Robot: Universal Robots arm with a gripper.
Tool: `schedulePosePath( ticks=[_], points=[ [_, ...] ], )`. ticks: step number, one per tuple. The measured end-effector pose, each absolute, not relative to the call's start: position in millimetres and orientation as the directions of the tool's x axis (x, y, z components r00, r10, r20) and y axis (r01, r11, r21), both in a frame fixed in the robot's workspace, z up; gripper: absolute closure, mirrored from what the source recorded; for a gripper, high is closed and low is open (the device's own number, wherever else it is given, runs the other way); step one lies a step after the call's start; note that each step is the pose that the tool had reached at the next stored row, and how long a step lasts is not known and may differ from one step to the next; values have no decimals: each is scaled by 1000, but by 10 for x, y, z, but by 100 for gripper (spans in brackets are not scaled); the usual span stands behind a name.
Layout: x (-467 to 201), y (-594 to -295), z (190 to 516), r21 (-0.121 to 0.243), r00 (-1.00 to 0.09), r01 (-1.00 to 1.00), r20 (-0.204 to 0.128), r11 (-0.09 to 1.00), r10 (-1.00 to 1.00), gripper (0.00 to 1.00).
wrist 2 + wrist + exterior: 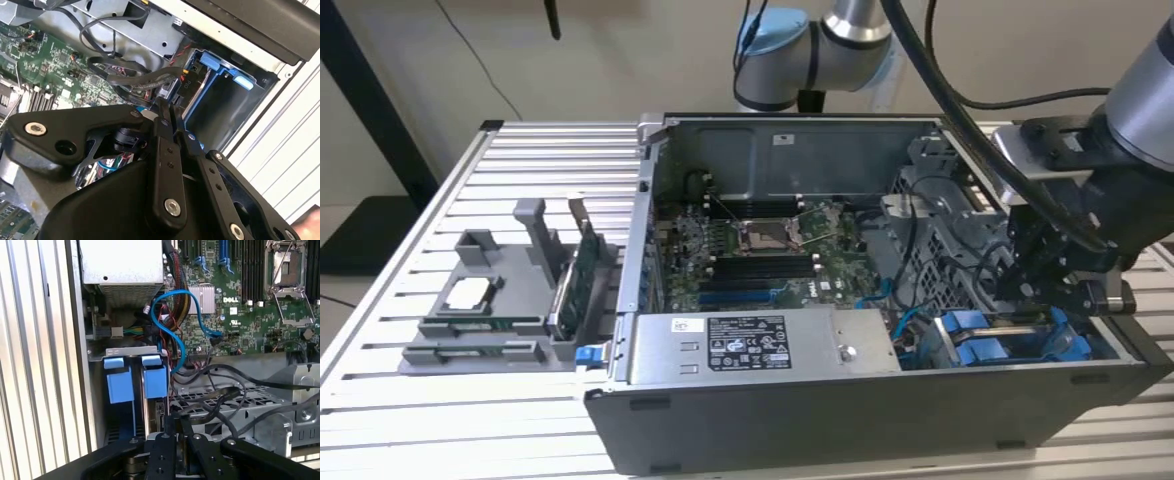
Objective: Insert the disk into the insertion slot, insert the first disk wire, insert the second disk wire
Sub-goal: 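Insert the second disk wire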
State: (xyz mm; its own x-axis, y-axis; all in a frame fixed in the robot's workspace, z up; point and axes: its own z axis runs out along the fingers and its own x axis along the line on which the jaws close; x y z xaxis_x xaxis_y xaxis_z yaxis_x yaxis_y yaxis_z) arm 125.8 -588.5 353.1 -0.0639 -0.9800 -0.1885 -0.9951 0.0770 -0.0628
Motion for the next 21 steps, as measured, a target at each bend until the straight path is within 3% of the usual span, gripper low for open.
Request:
schedulePosePath(
  ticks=[8, 14, 21],
  points=[
    [1261, -5888, 3476, -72, -63, -995, -153, 75, -986, 84],
    [1288, -5888, 3472, -71, -63, -995, -171, 76, -983, 84],
    [1318, -5889, 3466, -71, -63, -995, -168, 76, -984, 84]
  ],
)
